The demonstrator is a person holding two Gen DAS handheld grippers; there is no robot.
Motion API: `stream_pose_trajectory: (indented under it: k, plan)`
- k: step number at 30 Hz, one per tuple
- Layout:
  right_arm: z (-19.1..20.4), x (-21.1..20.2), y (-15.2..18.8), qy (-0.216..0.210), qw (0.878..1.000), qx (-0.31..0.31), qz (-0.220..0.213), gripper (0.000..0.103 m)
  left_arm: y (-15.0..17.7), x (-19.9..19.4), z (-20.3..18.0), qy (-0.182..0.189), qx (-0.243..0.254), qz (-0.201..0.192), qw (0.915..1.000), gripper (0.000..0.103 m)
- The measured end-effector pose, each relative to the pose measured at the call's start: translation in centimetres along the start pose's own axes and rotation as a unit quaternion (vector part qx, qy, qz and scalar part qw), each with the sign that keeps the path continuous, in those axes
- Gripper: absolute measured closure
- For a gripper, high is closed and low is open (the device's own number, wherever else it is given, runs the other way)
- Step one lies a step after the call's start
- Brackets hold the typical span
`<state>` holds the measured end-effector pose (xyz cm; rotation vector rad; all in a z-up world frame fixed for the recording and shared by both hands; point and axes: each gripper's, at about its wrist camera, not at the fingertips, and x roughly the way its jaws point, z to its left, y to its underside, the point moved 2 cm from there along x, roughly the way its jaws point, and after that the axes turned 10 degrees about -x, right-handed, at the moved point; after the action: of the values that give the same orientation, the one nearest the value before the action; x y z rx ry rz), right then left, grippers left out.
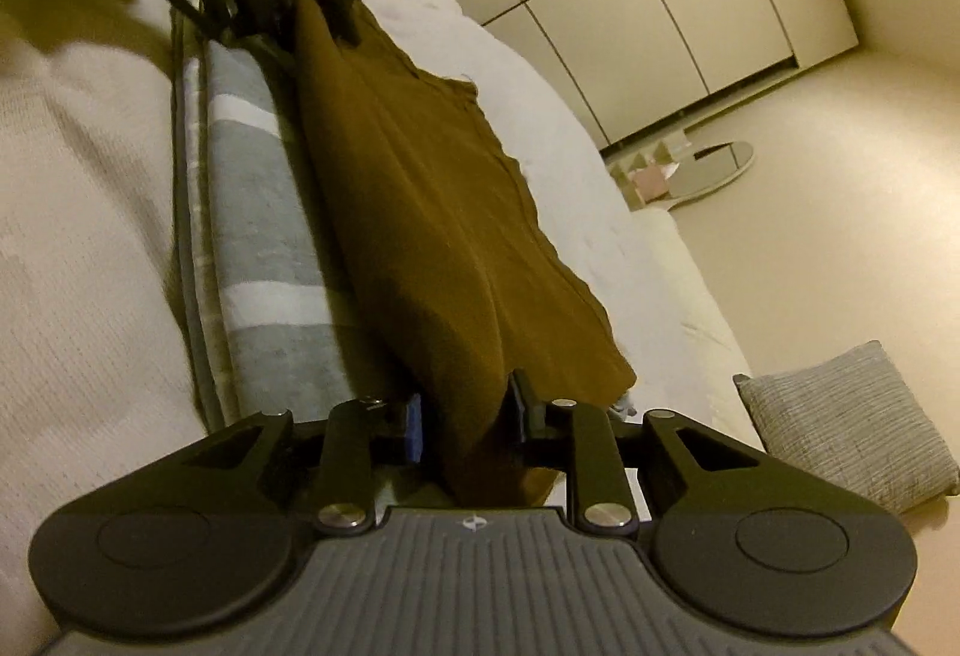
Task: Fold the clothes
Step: 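Lower the held shorts onto the folded striped garment with both grippers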
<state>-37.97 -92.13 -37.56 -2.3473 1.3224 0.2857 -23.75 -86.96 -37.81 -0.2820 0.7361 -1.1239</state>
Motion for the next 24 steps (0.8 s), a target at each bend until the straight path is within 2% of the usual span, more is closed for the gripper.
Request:
stream_pose_trajectory:
  k: [2, 3, 6, 8, 12, 18, 24]
  plan:
    - [0.1, 0.1, -0.1, -0.005, 1.0, 0.004, 0.003, 0.085, 0.3, 0.0, 0.0, 0.005, 0.006, 0.005, 1.0, 0.085]
    - [0.3, 0.1, -0.2, -0.006, 1.0, 0.008, 0.006, 0.086, 0.4, 0.2, 0.0, 0.008, 0.008, 0.006, 0.9999, 0.09]
    - [0.3, -1.3, -0.6, 0.0, 0.999, 0.034, 0.013, 0.086, 0.2, -0.3, 0.5, 0.007, 0.0, -0.005, 1.0, 0.094]
    - [0.8, -2.8, -0.8, 0.005, 0.999, 0.043, 0.011, 0.086, 0.2, -1.2, 0.5, 0.008, -0.008, -0.012, 0.9999, 0.094]
    - [3.2, -2.7, -0.1, -0.016, 1.0, 0.017, 0.018, 0.085, 1.1, -0.5, -0.4, 0.024, 0.001, 0.002, 0.9997, 0.093]
    - [3.6, -3.4, 0.3, 0.004, 1.0, 0.013, 0.02, 0.08, 1.4, -0.9, -0.4, -0.001, 0.003, -0.008, 1.0, 0.087]
    - [3.0, -4.0, 0.4, -0.006, 0.999, 0.038, 0.02, 0.086, 1.5, -2.4, -1.6, 0.002, 0.0, -0.007, 1.0, 0.094]
